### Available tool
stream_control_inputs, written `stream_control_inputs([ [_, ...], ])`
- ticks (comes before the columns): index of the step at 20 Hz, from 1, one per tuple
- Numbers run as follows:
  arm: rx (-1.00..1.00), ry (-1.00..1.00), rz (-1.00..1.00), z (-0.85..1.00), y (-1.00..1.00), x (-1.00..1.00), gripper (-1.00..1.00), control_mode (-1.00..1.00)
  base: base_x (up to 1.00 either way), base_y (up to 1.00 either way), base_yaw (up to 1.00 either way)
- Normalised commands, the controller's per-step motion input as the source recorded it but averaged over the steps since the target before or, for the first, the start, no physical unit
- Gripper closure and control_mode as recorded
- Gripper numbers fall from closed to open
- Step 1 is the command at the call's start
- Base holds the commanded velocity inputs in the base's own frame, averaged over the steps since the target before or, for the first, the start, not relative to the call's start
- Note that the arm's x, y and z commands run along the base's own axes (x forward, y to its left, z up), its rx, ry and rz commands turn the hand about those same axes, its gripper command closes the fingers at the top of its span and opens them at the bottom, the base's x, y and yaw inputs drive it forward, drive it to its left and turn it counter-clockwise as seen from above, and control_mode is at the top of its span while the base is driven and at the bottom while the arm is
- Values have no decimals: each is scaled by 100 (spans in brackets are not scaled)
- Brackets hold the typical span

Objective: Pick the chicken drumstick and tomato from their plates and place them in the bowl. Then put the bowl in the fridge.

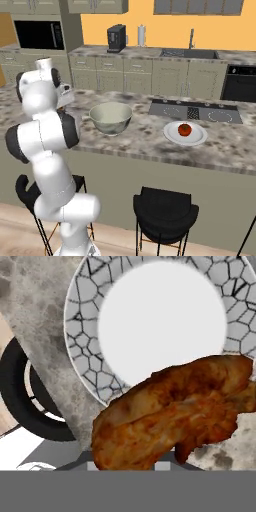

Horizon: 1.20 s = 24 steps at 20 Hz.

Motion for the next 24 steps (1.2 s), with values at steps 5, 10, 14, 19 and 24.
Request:
stream_control_inputs([
  [5,17,1,8,46,-43,-37,100,-100,0,0,0],
  [10,6,8,0,46,-48,-21,100,-100,0,0,0],
  [14,1,14,0,42,-48,-5,100,-100,0,0,0],
  [19,0,1,0,34,-49,0,100,-100,0,0,0],
  [24,0,1,0,13,-54,8,100,-100,0,0,0],
])
